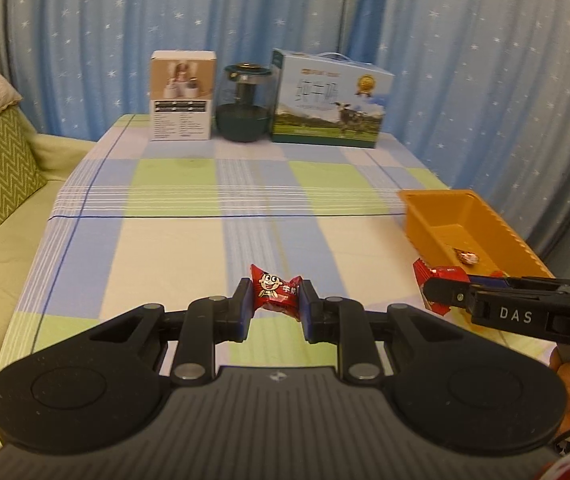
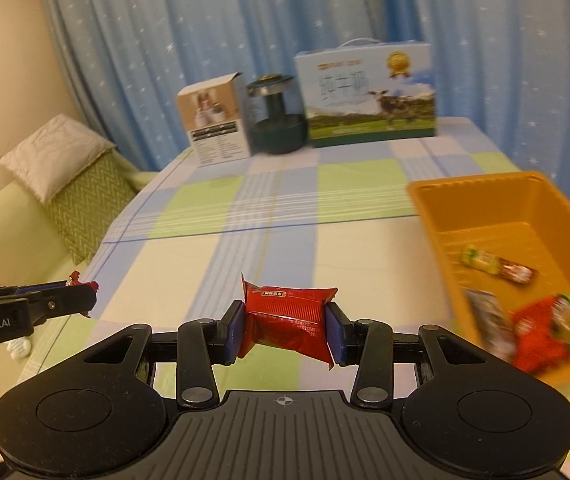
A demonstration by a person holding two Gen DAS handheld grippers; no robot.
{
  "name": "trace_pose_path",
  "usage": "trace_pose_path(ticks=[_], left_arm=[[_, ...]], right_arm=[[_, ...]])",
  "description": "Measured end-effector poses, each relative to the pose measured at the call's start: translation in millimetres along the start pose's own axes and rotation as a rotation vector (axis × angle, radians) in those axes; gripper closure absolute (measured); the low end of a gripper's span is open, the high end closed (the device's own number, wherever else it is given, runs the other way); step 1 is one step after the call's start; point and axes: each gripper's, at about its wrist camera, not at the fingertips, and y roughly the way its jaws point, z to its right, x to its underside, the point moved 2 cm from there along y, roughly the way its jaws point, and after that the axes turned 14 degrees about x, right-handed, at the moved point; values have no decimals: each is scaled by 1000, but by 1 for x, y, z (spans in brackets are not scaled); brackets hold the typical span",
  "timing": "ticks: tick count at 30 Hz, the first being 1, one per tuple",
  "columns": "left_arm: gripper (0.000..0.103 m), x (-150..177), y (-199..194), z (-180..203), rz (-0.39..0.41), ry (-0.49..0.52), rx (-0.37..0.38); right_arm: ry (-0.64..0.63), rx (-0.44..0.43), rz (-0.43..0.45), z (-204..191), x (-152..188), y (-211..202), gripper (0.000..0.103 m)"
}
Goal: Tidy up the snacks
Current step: 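Carry the red candy and red packet over the orange tray with both tools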
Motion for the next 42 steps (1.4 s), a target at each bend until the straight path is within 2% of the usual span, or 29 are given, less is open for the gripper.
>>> trace_pose_path(ticks=[8,17,28,42], left_arm=[[82,12,-11,41,-3,7,34],[82,23,-13,71,-8,5,64],[82,32,1,99,-31,15,116],[82,26,19,129,-39,37,177]], right_arm=[[16,35,21,26,12,-40,60],[26,76,37,46,22,-66,60],[62,149,37,75,33,-85,60],[104,249,50,117,35,-104,60]])
